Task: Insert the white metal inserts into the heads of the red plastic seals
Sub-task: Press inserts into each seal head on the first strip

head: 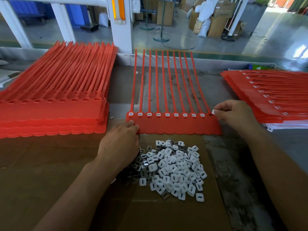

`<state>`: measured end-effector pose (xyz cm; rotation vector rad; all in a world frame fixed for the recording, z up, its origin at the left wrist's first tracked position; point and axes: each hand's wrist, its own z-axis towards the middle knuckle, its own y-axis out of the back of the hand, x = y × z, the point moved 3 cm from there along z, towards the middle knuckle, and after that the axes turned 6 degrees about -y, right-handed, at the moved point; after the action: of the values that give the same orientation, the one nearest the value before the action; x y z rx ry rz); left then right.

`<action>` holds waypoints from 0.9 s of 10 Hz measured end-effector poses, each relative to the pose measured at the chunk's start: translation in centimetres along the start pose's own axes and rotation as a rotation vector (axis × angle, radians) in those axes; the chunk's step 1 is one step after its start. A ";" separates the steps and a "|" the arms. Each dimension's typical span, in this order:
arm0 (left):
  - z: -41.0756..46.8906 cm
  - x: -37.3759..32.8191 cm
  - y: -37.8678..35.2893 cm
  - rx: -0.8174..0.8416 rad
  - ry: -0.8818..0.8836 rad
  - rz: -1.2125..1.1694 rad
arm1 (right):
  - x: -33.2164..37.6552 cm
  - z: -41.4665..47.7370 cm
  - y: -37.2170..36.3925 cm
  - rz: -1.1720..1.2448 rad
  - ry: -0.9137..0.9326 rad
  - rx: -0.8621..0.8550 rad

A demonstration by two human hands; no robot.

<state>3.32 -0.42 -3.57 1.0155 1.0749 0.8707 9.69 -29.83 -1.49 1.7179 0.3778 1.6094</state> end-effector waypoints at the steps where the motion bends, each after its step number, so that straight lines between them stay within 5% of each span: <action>1: 0.0 0.0 0.0 0.005 -0.007 0.006 | -0.5 0.8 -0.4 0.029 -0.034 0.039; 6: 0.0 -0.1 0.1 0.000 -0.012 0.008 | -0.8 1.2 -0.6 0.043 -0.063 0.043; 9: -0.1 -0.2 0.2 -0.011 -0.014 0.011 | -2.2 1.3 0.9 -0.228 -0.068 -0.034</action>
<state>3.13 -0.55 -3.28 1.0178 1.0524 0.8769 10.27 -32.27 -2.40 1.6356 0.4914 1.3825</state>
